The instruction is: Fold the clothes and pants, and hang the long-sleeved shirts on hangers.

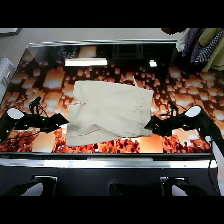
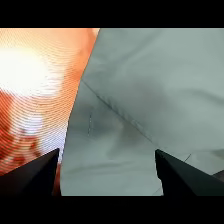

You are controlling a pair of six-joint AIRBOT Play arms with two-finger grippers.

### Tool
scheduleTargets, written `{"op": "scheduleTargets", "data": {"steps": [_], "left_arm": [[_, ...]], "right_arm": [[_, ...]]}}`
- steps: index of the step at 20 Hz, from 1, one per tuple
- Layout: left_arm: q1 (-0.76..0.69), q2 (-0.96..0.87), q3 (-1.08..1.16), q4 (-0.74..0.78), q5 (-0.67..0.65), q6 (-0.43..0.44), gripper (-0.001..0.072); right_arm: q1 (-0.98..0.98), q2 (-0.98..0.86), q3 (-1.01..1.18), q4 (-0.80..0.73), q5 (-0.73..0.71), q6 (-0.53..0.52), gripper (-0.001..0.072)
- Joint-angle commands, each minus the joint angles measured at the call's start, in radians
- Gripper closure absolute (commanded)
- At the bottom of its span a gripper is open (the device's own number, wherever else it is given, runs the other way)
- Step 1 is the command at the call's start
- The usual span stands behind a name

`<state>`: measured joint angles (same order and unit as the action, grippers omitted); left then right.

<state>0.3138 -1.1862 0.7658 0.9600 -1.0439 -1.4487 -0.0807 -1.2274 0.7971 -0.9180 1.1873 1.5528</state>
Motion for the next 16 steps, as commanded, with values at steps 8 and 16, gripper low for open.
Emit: {"op": "scheduleTargets", "data": {"steps": [8, 16], "left_arm": [[0.001, 0.005, -0.097, -0.036, 0.038, 0.107, 0.0023], [0.020, 0.005, -0.125, -0.010, 0.039, 0.106, 0.0035]], "right_arm": [[0.066, 0.037, -0.019, -0.003, 0.006, 0.060, 0.0578], [0.066, 0.059, -0.019, -0.002, 0.007, 0.067, 0.0582]]}}
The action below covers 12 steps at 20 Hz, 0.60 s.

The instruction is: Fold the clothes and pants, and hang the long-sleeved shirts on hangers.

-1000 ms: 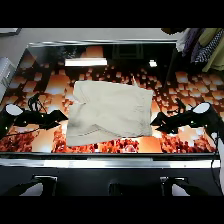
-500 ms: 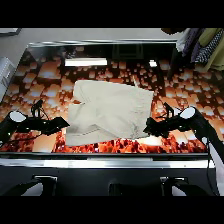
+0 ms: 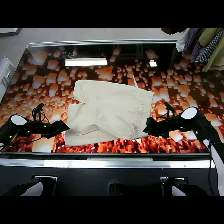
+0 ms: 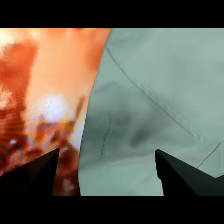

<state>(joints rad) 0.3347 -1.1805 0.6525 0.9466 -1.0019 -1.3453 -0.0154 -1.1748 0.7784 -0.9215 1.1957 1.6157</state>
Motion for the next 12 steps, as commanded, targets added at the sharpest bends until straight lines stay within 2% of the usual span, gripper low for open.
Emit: {"op": "scheduleTargets", "data": {"steps": [1, 4, 5, 6, 8, 10, 11, 12], "left_arm": [[-0.011, -0.001, -0.025, 0.004, -0.003, 0.003, 0.0036], [-0.032, -0.001, -0.062, -0.024, 0.010, 0.004, 0.0054], [-0.037, -0.001, -0.072, -0.043, 0.021, 0.004, 0.0139], [-0.044, -0.001, -0.079, -0.051, 0.032, 0.003, 0.0253], [-0.052, -0.009, -0.082, -0.064, 0.036, 0.003, 0.0340], [-0.062, -0.019, -0.082, -0.095, 0.047, 0.003, 0.0351], [-0.068, -0.022, -0.082, -0.103, 0.054, 0.004, 0.0494], [-0.068, -0.023, -0.082, -0.103, 0.058, 0.005, 0.0700]], "right_arm": [[0.001, 0.007, 0.000, 0.001, -0.002, 0.005, 0.0584], [0.001, 0.007, 0.000, 0.002, -0.001, 0.005, 0.0607], [0.001, 0.007, 0.000, 0.002, -0.001, 0.006, 0.0643], [0.001, 0.007, 0.000, 0.002, -0.002, 0.010, 0.0643], [0.001, 0.007, 0.000, 0.002, -0.004, 0.022, 0.0644], [0.001, 0.007, 0.000, 0.002, -0.006, 0.022, 0.0645], [0.001, 0.007, 0.000, 0.002, -0.007, 0.022, 0.0646], [0.001, 0.007, 0.000, 0.002, -0.007, 0.022, 0.0679]]}}
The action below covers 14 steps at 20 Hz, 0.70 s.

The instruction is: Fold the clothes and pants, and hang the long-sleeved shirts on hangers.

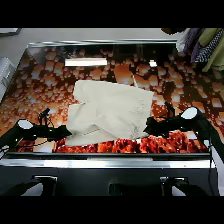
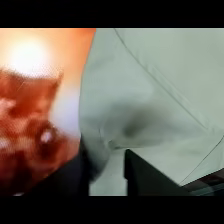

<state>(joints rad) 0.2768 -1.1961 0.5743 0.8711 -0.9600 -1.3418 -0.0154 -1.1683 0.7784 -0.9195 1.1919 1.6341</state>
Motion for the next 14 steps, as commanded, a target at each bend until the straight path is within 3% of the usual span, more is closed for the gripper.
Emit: {"op": "scheduleTargets", "data": {"steps": [1, 7, 14], "left_arm": [[-0.008, -0.005, 0.001, -0.026, 0.014, 0.010, 0.0697], [0.160, 0.073, 0.183, 0.021, -0.111, 0.088, 0.0700], [0.180, 0.150, 0.282, 0.013, -0.256, 0.139, 0.0699]], "right_arm": [[0.001, 0.003, 0.000, -0.001, -0.006, 0.004, 0.0686], [0.000, 0.079, 0.062, -0.190, -0.034, 0.103, 0.0688], [0.000, 0.100, 0.069, -0.192, -0.016, 0.094, 0.0687]]}}
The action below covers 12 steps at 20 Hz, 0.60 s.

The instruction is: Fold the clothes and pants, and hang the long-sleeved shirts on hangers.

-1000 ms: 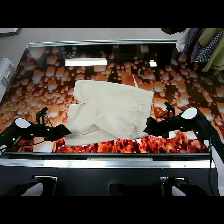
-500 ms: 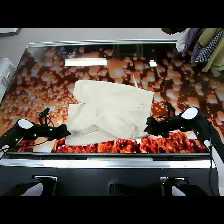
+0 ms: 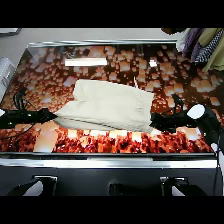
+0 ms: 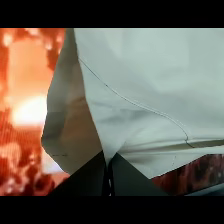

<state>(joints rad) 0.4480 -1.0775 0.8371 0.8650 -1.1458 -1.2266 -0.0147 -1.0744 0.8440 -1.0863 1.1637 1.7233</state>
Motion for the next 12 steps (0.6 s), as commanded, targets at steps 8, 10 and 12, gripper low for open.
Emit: {"op": "scheduleTargets", "data": {"steps": [8, 10, 12], "left_arm": [[-0.007, 0.089, -0.143, 0.016, -0.175, 0.015, 0.0698], [-0.007, 0.116, -0.169, 0.015, -0.190, 0.050, 0.0697], [-0.007, 0.115, -0.190, 0.016, -0.228, 0.074, 0.0696]], "right_arm": [[0.000, 0.006, -0.029, -0.029, 0.159, -0.033, 0.0687], [0.000, 0.006, -0.065, -0.037, 0.163, -0.059, 0.0686], [0.000, 0.006, -0.097, -0.043, 0.146, -0.063, 0.0686]]}}
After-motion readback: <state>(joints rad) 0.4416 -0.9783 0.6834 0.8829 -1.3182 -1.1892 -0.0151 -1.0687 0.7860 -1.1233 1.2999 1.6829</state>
